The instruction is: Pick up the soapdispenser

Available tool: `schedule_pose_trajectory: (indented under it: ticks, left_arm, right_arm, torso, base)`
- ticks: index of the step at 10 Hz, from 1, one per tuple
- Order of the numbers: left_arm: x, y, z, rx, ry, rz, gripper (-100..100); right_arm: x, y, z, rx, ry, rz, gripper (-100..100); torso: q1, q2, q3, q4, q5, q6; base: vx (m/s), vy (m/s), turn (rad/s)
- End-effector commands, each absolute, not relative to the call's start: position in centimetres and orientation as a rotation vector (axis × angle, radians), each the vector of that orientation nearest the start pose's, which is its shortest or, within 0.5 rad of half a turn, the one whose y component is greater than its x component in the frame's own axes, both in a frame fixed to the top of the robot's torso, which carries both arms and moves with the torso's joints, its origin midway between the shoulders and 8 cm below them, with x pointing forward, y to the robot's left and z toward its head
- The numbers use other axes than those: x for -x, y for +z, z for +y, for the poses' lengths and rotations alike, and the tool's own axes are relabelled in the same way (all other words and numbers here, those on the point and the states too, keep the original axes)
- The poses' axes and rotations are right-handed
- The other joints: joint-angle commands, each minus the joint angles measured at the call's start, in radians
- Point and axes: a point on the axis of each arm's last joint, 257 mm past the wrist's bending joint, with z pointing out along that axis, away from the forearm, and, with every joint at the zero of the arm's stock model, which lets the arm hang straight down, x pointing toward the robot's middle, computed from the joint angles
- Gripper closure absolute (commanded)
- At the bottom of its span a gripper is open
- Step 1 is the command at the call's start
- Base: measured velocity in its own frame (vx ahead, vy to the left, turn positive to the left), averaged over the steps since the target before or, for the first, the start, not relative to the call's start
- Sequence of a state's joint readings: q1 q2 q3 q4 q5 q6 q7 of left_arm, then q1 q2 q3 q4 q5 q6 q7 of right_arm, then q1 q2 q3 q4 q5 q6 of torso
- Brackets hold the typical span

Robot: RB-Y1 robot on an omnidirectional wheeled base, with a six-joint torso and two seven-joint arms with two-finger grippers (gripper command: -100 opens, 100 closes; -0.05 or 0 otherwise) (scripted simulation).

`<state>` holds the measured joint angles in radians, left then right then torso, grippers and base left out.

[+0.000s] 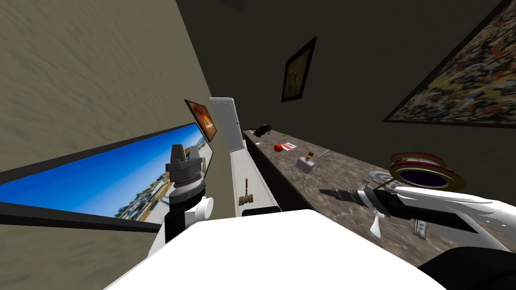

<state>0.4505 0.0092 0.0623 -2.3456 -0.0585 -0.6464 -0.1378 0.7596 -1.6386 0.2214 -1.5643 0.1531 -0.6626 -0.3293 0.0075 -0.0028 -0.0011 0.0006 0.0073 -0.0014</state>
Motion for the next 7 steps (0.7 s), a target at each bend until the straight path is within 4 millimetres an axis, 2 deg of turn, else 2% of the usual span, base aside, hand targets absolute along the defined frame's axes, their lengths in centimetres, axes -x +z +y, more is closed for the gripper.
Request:
schedule_pose_trajectory:
  ticks: [1, 2, 3, 4, 5, 7]
  left_arm:
    - [-30.1, 9.1, 27.2, 0.357, -1.140, 0.497, 0]
    - [-30.1, 9.1, 27.2, 0.357, -1.140, 0.497, 0]
    - [-30.1, 9.1, 27.2, 0.357, -1.140, 0.497, 0]
    - [-30.1, 9.1, 27.2, 0.357, -1.140, 0.497, 0]
    - [-30.1, 9.1, 27.2, 0.357, -1.140, 0.497, 0]
    - [-30.1, 9.1, 27.2, 0.357, -1.140, 0.497, 0]
  right_arm:
    - [-22.1, -30.2, -49.6, -0.104, 0.572, 2.621, -100]
    - [-22.4, -29.7, -50.0, -0.072, 0.550, 2.638, -100]
    - [-21.9, -29.6, -51.5, -0.036, 0.497, 2.678, -100]
    - [-22.1, -29.2, -51.7, -0.013, 0.481, 2.689, -100]
    - [-21.8, -28.9, -53.1, 0.028, 0.427, 2.725, -100]
    - [-22.0, -28.6, -53.3, 0.047, 0.414, 2.733, -100]
  torso:
    - [0.000, 0.000, 0.000, 0.000, 0.000, 0.000]
    - [0.001, -0.001, 0.000, 0.000, 0.001, 0.000]
    - [0.002, -0.001, 0.000, 0.000, 0.001, -0.001]
    - [0.002, -0.002, -0.001, 0.000, 0.002, -0.001]
    - [0.003, -0.002, -0.001, 0.000, 0.002, -0.001]
    - [0.003, -0.003, -0.001, 0.000, 0.002, -0.001]
  base:
    - [0.027, 0.020, 0.043]
    - [0.024, 0.012, 0.025]
    - [0.028, 0.014, 0.043]
    - [0.028, 0.014, 0.032]
    - [0.041, 0.010, 0.044]
    - [0.026, 0.010, 0.014]
